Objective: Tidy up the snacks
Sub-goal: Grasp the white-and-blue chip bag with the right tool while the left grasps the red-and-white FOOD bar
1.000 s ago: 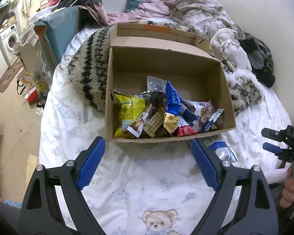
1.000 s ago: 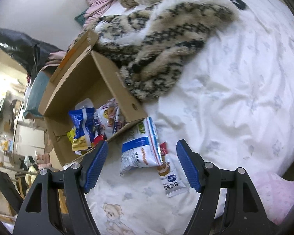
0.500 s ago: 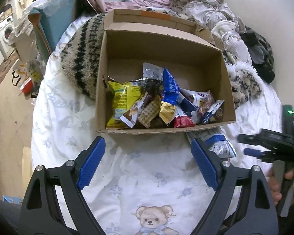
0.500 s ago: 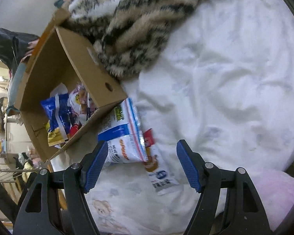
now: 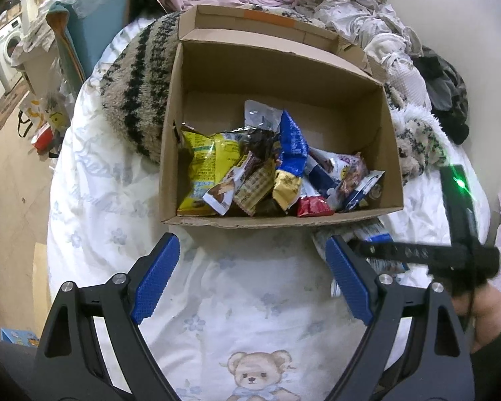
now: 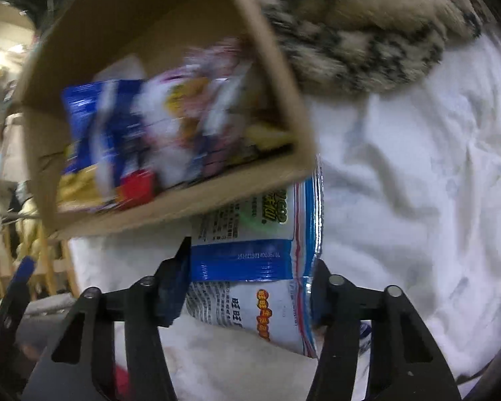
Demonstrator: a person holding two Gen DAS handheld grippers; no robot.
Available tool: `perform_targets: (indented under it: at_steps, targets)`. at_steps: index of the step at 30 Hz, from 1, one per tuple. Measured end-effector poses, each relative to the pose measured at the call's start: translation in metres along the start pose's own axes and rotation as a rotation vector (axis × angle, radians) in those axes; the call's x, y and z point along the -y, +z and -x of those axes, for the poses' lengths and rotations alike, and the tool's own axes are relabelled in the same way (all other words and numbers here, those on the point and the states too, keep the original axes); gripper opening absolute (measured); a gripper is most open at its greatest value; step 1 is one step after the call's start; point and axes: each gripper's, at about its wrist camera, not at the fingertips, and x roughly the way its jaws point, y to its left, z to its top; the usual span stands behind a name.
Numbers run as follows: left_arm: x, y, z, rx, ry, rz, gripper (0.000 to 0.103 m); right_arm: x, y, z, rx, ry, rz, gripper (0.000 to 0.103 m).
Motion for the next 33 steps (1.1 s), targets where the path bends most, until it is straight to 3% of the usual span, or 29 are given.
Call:
perform_targets:
  at_steps: [4,7,12,14,15,20,22,24,26,31,33]
  targets:
    - [0.004,0.000,0.004,0.005,-0.008,-0.007,0.087,-0.005,-0.021,0.034,0.048,0.024,0.019,0.050]
    - [0.006,0.001,0.007,0.007,-0.024,-0.006,0.087,-0.001,-0.033,0.062,0.107,-0.040,0.039,0.050]
    - [0.003,0.000,0.008,0.007,-0.017,0.006,0.087,0.028,-0.033,0.081,0.212,-0.411,0.020,0.050]
    - [0.001,0.000,0.008,0.006,-0.010,0.014,0.087,0.029,-0.027,0.078,0.242,-0.625,0.083,0.050]
    - [-0.001,0.000,0.007,0.006,-0.005,0.015,0.087,0.029,-0.024,0.072,0.231,-0.664,0.121,0.050]
    - [-0.012,-0.001,0.006,0.003,0.019,0.042,0.087,0.022,-0.028,0.044,0.111,-0.555,0.192,0.049]
    - [-0.016,-0.001,0.003,-0.011,0.023,0.055,0.087,0.009,-0.033,0.040,0.090,-0.432,0.207,0.049]
    - [-0.018,-0.003,-0.002,-0.032,0.026,0.062,0.087,-0.012,-0.043,0.033,0.040,-0.246,0.262,0.049]
    - [-0.017,-0.006,-0.008,-0.054,0.032,0.064,0.087,-0.029,-0.050,0.029,0.014,-0.141,0.309,0.049]
    - [-0.010,-0.017,-0.021,-0.115,0.012,0.076,0.087,-0.011,-0.041,0.059,0.131,-0.145,0.199,0.049]
    - [0.007,-0.026,-0.037,-0.187,-0.013,0.018,0.087,0.005,-0.036,0.073,0.174,-0.142,0.139,0.049]
